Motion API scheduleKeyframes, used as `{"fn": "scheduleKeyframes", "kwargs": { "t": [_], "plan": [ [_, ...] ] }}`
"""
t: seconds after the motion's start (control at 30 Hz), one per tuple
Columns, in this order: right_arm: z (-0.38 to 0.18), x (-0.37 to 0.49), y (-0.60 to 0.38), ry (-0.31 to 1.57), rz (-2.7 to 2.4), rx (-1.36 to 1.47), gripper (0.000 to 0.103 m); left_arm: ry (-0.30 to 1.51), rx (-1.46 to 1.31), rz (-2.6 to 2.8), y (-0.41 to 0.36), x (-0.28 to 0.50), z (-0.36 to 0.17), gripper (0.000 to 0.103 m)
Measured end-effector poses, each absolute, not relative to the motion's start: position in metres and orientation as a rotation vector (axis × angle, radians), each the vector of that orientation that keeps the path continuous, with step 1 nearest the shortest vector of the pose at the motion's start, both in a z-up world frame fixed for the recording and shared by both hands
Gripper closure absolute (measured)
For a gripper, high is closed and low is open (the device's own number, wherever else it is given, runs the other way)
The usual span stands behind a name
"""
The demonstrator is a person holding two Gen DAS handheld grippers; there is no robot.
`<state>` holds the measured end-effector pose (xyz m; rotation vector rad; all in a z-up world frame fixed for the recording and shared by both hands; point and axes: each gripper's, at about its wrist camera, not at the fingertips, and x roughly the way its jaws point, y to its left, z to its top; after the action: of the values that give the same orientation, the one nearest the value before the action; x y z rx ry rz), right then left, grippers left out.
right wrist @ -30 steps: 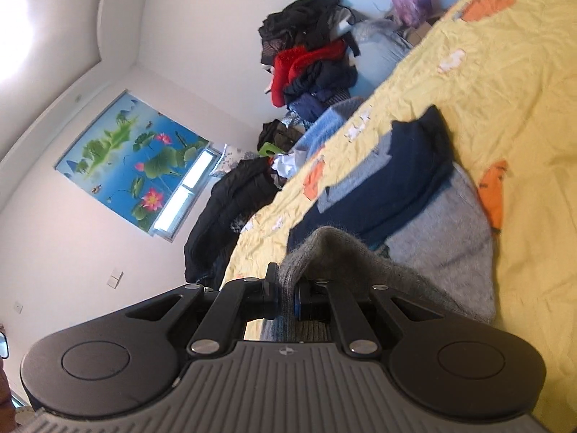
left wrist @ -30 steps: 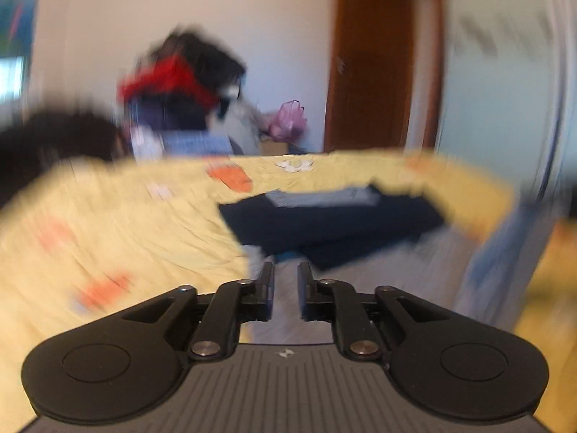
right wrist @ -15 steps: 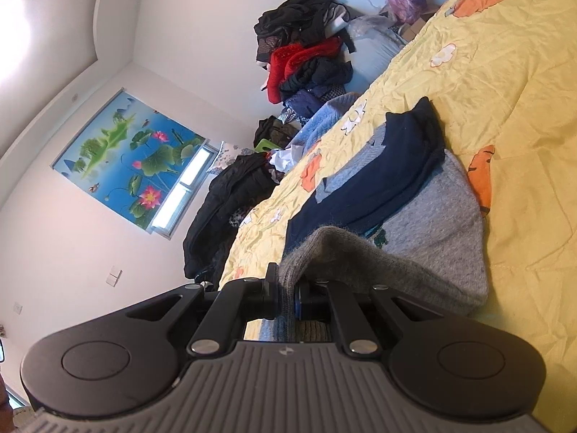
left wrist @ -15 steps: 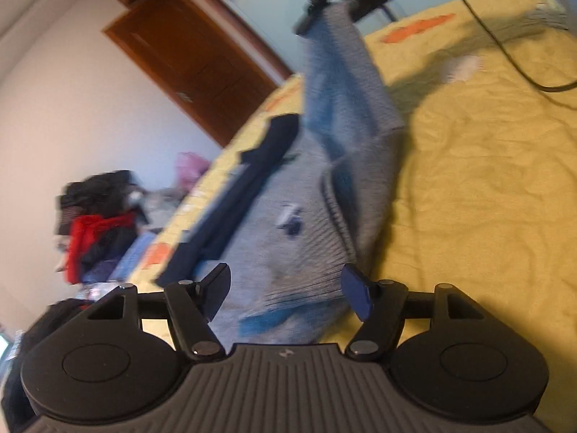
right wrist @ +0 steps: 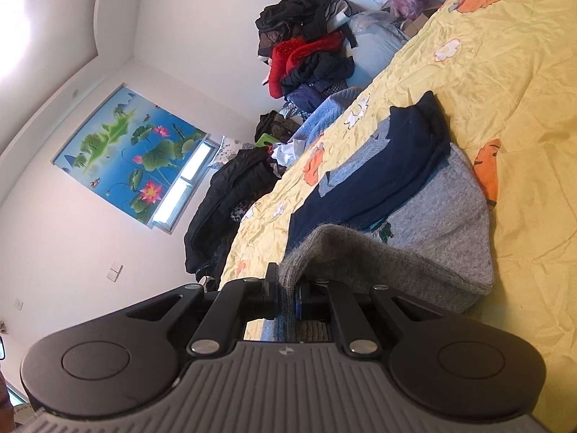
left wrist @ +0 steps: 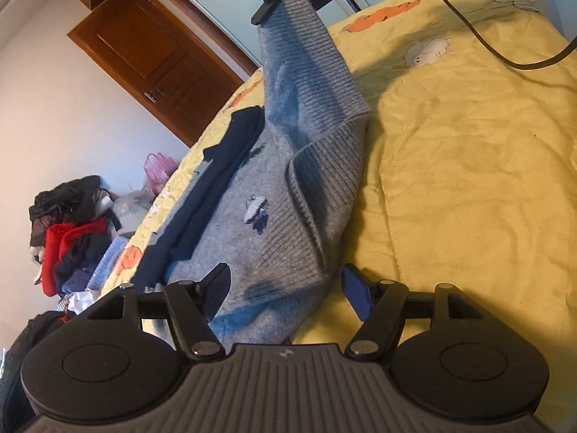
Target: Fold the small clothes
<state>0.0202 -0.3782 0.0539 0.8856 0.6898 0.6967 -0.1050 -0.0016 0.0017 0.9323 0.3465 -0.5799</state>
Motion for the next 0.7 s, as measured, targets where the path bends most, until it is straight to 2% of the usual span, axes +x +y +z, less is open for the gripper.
{"fn": "scheduleKeyframes", "kwargs": {
  "t": [0.3,0.43,0.7],
  "plan": [
    [0.049,0.020,-0.376,0.707,0.694,0.887,0.085,0.393,0.747,-0.537,0.012,-0.081,0.028,0.034],
    [0.051,0.019,-0.378,0.703,0.697,0.889,0.085,0.360,0.743,-0.517,0.015,-0.083,0.035,0.034],
    [0.049,0.019,-0.375,0.715,0.707,0.893,0.085,0.415,0.761,-0.537,0.006,-0.065,0.016,0.034]
  ]
}}
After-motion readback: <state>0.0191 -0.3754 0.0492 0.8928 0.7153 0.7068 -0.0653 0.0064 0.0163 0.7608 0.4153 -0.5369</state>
